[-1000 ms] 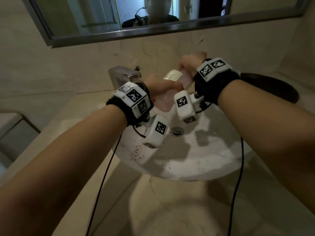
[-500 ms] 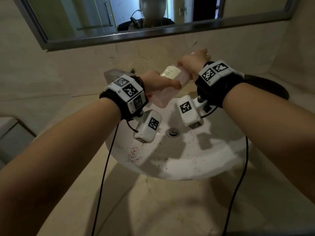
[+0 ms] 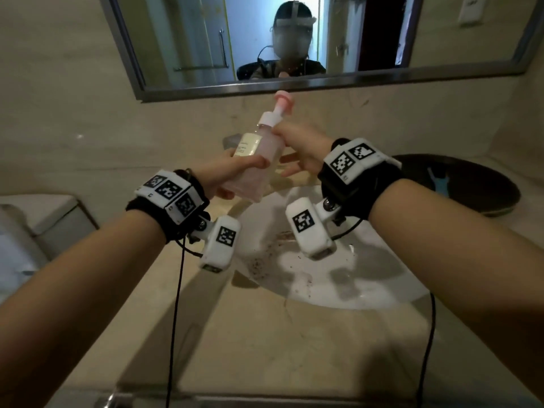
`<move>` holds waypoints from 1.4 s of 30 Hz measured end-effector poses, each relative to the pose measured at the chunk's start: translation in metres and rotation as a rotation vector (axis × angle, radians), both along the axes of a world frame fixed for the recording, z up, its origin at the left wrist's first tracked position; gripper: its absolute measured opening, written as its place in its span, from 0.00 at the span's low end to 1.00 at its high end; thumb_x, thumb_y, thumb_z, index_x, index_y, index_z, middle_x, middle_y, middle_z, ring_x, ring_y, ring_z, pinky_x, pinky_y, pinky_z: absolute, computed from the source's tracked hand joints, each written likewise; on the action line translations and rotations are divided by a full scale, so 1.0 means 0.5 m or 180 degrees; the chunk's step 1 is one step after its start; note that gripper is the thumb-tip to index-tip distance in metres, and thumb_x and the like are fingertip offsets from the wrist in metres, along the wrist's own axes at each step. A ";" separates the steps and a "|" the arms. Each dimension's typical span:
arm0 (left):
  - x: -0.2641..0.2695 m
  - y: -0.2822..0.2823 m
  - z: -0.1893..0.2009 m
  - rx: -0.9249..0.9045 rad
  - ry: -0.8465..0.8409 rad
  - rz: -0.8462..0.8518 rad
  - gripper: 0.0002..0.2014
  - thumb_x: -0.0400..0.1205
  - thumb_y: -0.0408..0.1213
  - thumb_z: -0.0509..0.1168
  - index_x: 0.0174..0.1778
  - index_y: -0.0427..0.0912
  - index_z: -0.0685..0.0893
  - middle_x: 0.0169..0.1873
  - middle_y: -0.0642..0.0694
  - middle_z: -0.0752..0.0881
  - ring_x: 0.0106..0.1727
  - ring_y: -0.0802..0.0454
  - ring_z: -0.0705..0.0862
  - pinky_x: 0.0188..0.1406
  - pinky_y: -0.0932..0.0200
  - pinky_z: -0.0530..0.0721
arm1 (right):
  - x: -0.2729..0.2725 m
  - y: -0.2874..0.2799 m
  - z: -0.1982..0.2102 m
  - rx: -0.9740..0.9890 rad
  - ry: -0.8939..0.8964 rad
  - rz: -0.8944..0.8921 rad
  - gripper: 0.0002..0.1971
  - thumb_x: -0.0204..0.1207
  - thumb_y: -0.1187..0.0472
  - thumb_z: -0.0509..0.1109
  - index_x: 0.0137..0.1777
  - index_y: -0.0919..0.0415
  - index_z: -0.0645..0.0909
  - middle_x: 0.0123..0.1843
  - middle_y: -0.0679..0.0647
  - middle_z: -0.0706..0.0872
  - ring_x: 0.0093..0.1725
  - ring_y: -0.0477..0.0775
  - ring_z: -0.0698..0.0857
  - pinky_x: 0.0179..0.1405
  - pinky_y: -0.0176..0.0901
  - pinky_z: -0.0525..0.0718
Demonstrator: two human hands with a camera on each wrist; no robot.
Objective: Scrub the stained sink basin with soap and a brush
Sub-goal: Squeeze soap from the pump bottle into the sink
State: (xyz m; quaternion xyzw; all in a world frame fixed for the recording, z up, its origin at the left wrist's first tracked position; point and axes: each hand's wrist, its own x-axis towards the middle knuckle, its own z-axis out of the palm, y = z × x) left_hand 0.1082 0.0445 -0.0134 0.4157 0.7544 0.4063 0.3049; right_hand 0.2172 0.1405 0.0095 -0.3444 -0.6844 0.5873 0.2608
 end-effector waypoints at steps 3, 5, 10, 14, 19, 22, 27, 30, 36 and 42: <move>-0.032 -0.046 -0.003 0.0104 -0.0028 0.0229 0.35 0.61 0.55 0.69 0.65 0.57 0.67 0.51 0.49 0.84 0.47 0.51 0.82 0.41 0.58 0.78 | -0.051 -0.043 0.005 -0.0141 0.0030 0.0200 0.22 0.81 0.57 0.59 0.74 0.60 0.69 0.52 0.58 0.81 0.50 0.61 0.84 0.30 0.47 0.85; -0.062 -0.071 -0.009 0.0238 -0.0106 0.0403 0.37 0.60 0.51 0.74 0.66 0.55 0.69 0.54 0.47 0.84 0.53 0.47 0.85 0.50 0.49 0.85 | -0.085 -0.068 0.005 -0.0133 0.0058 0.0275 0.19 0.81 0.60 0.59 0.71 0.61 0.70 0.59 0.61 0.82 0.56 0.64 0.85 0.40 0.53 0.89; -0.122 -0.114 -0.023 0.0493 -0.0237 0.0583 0.26 0.69 0.29 0.74 0.61 0.48 0.74 0.57 0.44 0.83 0.57 0.42 0.85 0.49 0.37 0.87 | -0.158 -0.117 -0.010 0.0052 0.0069 0.0404 0.16 0.82 0.63 0.59 0.69 0.62 0.74 0.57 0.59 0.84 0.56 0.60 0.85 0.51 0.57 0.88; -0.146 -0.114 -0.036 0.0467 0.0247 0.0779 0.26 0.68 0.30 0.76 0.57 0.48 0.72 0.47 0.49 0.82 0.50 0.46 0.83 0.40 0.53 0.85 | -0.189 -0.132 -0.033 0.0172 0.0028 0.0434 0.17 0.82 0.66 0.61 0.70 0.65 0.72 0.61 0.61 0.83 0.61 0.62 0.84 0.57 0.60 0.86; -0.162 -0.096 -0.053 0.0231 0.0316 0.0841 0.37 0.65 0.28 0.77 0.68 0.41 0.68 0.59 0.42 0.80 0.59 0.43 0.81 0.59 0.42 0.83 | -0.201 -0.127 -0.055 0.0285 -0.0144 0.0588 0.20 0.83 0.70 0.54 0.74 0.62 0.70 0.64 0.60 0.80 0.63 0.63 0.80 0.62 0.62 0.83; -0.167 -0.085 -0.065 0.0171 0.0203 0.0931 0.39 0.65 0.26 0.77 0.72 0.42 0.67 0.62 0.42 0.79 0.60 0.43 0.80 0.59 0.41 0.84 | -0.205 -0.130 -0.070 0.0376 -0.0428 0.0737 0.22 0.83 0.69 0.52 0.77 0.59 0.67 0.69 0.60 0.77 0.66 0.62 0.77 0.64 0.59 0.81; -0.177 -0.076 -0.062 0.0100 0.0078 0.0932 0.40 0.67 0.26 0.76 0.73 0.45 0.66 0.64 0.45 0.79 0.61 0.44 0.79 0.58 0.43 0.84 | -0.210 -0.121 -0.087 0.0177 -0.0370 0.0755 0.25 0.83 0.68 0.53 0.80 0.57 0.62 0.76 0.59 0.71 0.72 0.63 0.73 0.67 0.62 0.79; -0.180 -0.074 -0.059 0.0150 0.0130 0.0973 0.41 0.66 0.24 0.75 0.74 0.47 0.66 0.64 0.44 0.79 0.59 0.43 0.79 0.56 0.42 0.85 | -0.211 -0.115 -0.090 -0.0002 -0.0287 0.0766 0.25 0.83 0.68 0.53 0.81 0.56 0.61 0.77 0.58 0.69 0.74 0.62 0.71 0.68 0.59 0.78; -0.171 -0.070 -0.066 0.0264 0.0147 0.1092 0.39 0.68 0.23 0.73 0.73 0.46 0.66 0.61 0.44 0.78 0.54 0.46 0.77 0.47 0.48 0.82 | -0.203 -0.106 -0.097 -0.0202 -0.0181 0.0827 0.26 0.82 0.65 0.60 0.79 0.55 0.63 0.71 0.62 0.76 0.59 0.61 0.80 0.63 0.57 0.81; -0.157 -0.066 -0.067 -0.0051 -0.0155 0.1406 0.26 0.76 0.33 0.68 0.70 0.37 0.72 0.64 0.40 0.78 0.57 0.46 0.76 0.52 0.52 0.77 | -0.130 -0.070 -0.093 -0.0007 -0.0485 0.0418 0.18 0.85 0.67 0.51 0.73 0.66 0.69 0.42 0.53 0.78 0.32 0.48 0.76 0.32 0.39 0.77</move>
